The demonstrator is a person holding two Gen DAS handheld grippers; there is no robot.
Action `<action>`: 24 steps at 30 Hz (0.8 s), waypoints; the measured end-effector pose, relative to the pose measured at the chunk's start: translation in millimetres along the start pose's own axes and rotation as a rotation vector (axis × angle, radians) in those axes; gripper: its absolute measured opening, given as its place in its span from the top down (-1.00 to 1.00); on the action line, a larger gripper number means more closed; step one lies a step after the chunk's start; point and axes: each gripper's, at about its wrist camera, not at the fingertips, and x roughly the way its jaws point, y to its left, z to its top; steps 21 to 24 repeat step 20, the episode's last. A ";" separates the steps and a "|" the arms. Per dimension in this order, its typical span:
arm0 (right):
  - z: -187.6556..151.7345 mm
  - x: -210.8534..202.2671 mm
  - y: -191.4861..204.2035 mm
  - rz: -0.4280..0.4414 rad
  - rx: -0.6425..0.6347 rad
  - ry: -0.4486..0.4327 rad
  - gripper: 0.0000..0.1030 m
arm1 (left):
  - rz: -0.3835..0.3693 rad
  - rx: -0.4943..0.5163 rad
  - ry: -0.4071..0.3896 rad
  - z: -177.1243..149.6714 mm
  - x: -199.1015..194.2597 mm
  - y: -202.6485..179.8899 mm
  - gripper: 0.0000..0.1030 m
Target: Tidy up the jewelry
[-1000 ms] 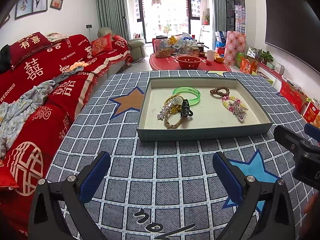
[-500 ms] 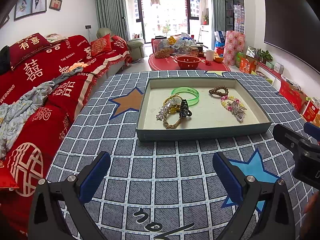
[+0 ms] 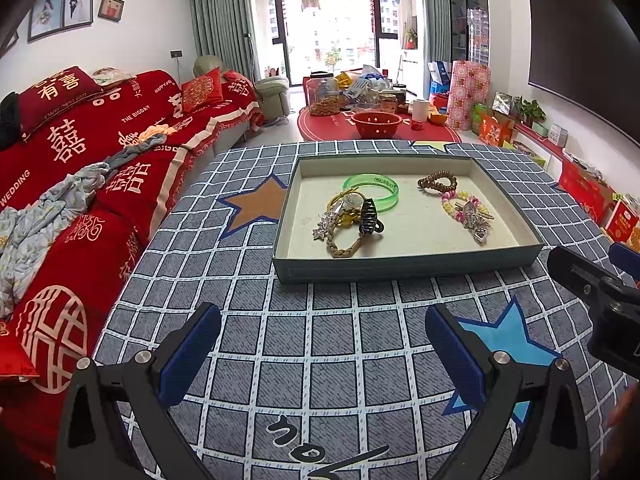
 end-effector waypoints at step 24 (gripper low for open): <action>0.4 0.7 1.2 0.002 0.003 0.002 -0.99 | -0.001 -0.005 0.008 -0.7 2.5 3.5 -1.00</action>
